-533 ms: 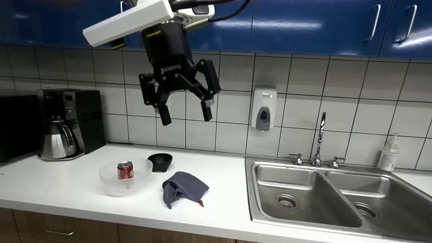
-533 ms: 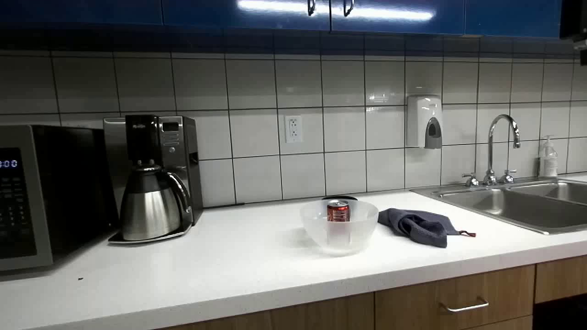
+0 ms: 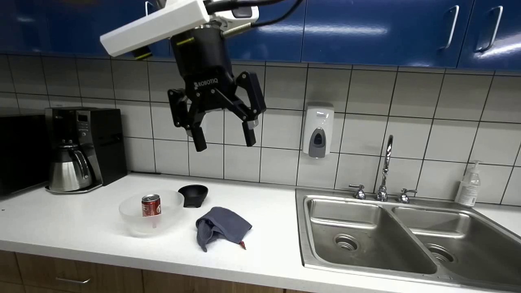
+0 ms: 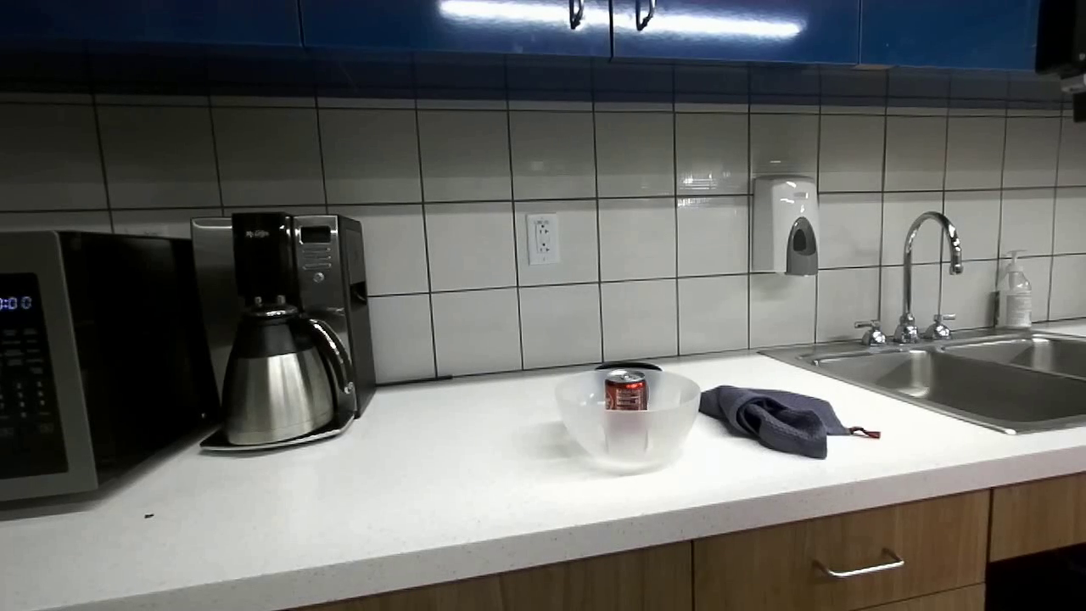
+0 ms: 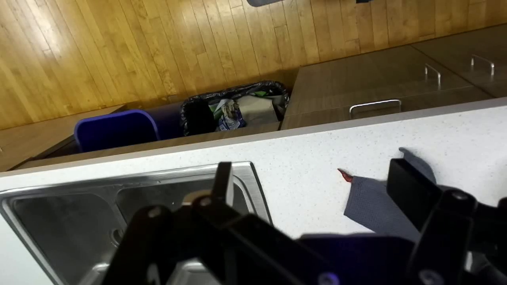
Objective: Remove the can from the bowl
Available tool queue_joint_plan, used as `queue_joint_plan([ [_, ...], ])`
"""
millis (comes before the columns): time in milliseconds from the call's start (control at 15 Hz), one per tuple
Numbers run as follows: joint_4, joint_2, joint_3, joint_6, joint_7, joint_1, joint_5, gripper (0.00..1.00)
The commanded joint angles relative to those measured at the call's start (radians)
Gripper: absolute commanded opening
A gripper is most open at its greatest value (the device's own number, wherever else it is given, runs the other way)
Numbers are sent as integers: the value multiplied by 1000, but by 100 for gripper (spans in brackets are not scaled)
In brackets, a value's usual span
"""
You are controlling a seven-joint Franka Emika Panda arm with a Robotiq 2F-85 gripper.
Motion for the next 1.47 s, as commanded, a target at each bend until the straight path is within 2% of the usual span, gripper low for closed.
queue_joint_plan([
  [0,-12,4,-1,2,15,12,-11,100],
  [267,-60,50,19,60,78,16,-13,100],
  [733,-106,201,76,216,179,68,20,100],
  [1400,-27,496,201,421,334,144,46,100],
])
